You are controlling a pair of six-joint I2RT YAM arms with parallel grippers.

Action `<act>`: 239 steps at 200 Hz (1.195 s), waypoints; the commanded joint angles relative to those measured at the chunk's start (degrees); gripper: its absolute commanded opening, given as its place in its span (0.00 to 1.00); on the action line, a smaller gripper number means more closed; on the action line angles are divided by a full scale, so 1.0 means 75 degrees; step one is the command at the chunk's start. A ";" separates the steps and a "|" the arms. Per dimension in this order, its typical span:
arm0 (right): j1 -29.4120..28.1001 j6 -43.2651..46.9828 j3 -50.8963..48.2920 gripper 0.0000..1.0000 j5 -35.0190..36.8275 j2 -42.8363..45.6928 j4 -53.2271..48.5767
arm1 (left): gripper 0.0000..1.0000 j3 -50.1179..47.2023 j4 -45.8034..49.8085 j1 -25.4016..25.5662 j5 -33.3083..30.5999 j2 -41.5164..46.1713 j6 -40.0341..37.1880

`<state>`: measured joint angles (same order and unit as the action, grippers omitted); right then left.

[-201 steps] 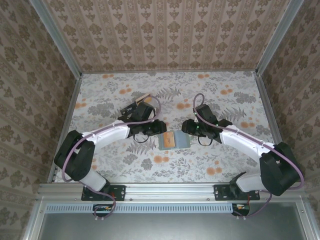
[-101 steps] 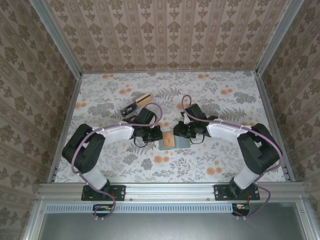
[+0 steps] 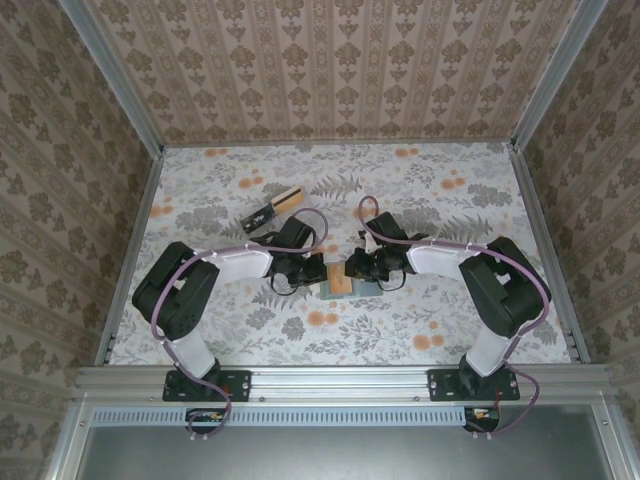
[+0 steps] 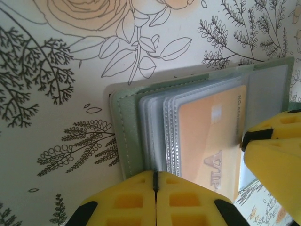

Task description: Take the credit cards out of the card holder

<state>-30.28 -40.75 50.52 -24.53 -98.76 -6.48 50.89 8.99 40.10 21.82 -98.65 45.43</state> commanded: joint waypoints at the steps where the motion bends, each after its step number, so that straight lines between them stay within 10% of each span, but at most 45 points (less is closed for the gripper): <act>1: 0.0007 -0.0051 -0.0128 0.23 -0.0006 -0.0109 -0.0032 | 0.06 0.0127 0.0342 0.0054 -0.0092 -0.0215 0.0060; 239: 0.0141 -0.0039 -0.0344 0.26 0.0089 0.0166 -0.0151 | 0.03 0.0821 0.0682 0.0372 0.0074 -0.0156 -0.0228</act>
<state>-29.50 -40.73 48.77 -24.05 -97.56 -7.01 55.64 13.32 42.54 21.87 -98.08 44.77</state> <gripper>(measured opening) 0.255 0.048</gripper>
